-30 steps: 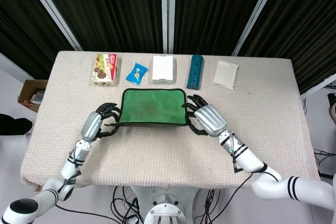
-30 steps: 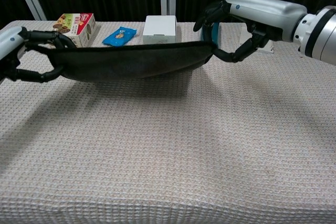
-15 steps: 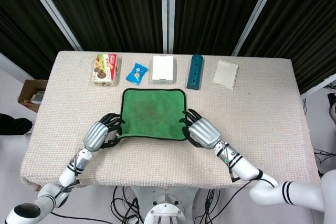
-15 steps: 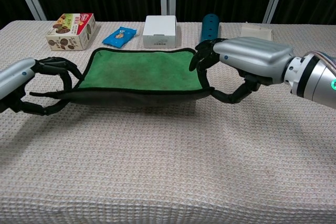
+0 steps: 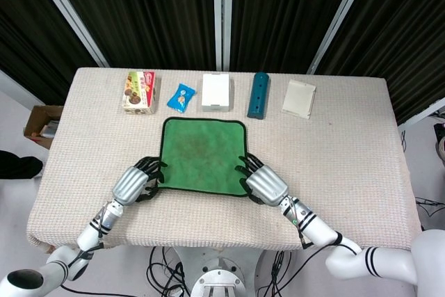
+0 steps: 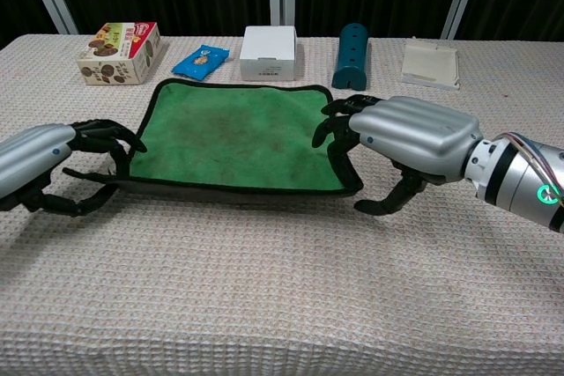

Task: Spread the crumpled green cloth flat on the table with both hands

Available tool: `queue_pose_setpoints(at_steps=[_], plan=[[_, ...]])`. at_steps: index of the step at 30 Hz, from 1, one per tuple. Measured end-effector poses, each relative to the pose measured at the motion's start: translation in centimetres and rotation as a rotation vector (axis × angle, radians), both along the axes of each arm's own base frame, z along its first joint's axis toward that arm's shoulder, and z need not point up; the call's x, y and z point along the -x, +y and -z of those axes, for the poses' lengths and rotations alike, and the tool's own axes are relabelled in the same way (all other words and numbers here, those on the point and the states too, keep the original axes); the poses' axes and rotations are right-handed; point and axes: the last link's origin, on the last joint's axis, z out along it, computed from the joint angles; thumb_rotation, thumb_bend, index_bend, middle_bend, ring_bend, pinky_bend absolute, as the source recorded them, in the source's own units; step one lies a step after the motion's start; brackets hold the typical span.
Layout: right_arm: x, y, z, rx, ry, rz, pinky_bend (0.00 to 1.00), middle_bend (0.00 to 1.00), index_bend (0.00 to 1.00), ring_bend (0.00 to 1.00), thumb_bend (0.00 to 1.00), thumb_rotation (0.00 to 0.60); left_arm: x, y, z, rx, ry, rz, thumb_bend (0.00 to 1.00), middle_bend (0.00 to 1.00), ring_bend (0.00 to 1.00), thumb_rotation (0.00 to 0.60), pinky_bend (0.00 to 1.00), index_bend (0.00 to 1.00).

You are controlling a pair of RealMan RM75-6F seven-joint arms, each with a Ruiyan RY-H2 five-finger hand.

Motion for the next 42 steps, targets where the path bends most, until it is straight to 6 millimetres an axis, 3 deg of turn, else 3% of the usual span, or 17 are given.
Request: queue_pose_setpoints(at_steps=[4, 14, 16, 21, 25, 28, 30, 32, 37, 42], plan=[[0.0, 0.3, 0.3, -0.004, 0.012, -0.008, 0.0, 0.15, 0.63, 0.0, 0.01, 0.6, 0.0, -0.3, -0.1, 0.001, 0.03, -0.008, 0.33, 0.19, 0.12, 0.6, 0.17, 0.42], [0.1, 0.7, 0.6, -0.006, 0.072, -0.018, 0.0, 0.09, 0.44, 0.0, 0.0, 0.6, -0.6, -1.0, -0.2, 0.007, 0.075, -0.042, 0.21, 0.13, 0.11, 0.588, 0.17, 0.28], [0.1, 0.8, 0.6, -0.007, 0.082, -0.019, 0.0, 0.08, 0.42, 0.0, 0.0, 0.6, -0.8, -1.1, -0.3, 0.007, 0.083, -0.052, 0.19, 0.12, 0.1, 0.547, 0.16, 0.25], [0.0, 1.1, 0.1, -0.004, 0.09, -0.016, 0.0, 0.06, 0.4, 0.0, 0.0, 0.6, -0.9, -1.4, -0.8, 0.008, 0.08, -0.08, 0.12, 0.09, 0.08, 0.377, 0.16, 0.16], [-0.1, 1.0, -1.5, 0.031, 0.053, 0.003, 0.0, 0.06, 0.34, 0.0, 0.0, 0.6, -1.0, -1.7, -2.2, -0.007, 0.06, -0.1, 0.11, 0.09, 0.08, 0.327, 0.16, 0.13], [0.2, 0.9, -3.6, 0.078, 0.006, 0.035, 0.0, 0.09, 0.3, 0.0, 0.08, 0.6, -0.9, -1.9, -4.3, -0.049, 0.037, -0.114, 0.11, 0.09, 0.08, 0.37, 0.16, 0.13], [0.6, 0.7, -5.4, 0.121, -0.028, 0.062, 0.0, 0.12, 0.3, 0.0, 0.17, 0.6, -0.7, -1.9, -5.8, -0.079, 0.029, -0.127, 0.11, 0.09, 0.08, 0.524, 0.16, 0.13], [1.3, 0.4, -7.0, 0.169, -0.055, 0.089, 0.01, 0.14, 0.3, 0.0, 0.24, 0.6, -0.3, -1.7, -7.9, -0.13, 0.038, -0.152, 0.11, 0.09, 0.08, 0.599, 0.16, 0.14], [4.5, 0.4, -12.1, 0.321, -0.132, 0.207, 0.02, 0.15, 0.3, 0.0, 0.35, 0.6, 1.5, -1.1, -13.6, -0.274, 0.106, -0.27, 0.11, 0.12, 0.08, 0.6, 0.16, 0.18], [8.2, 1.5, -15.9, 0.409, -0.192, 0.334, 0.02, 0.15, 0.3, 0.0, 0.36, 0.6, 3.8, -1.9, -18.0, -0.386, 0.239, -0.382, 0.11, 0.12, 0.08, 0.6, 0.16, 0.19]])
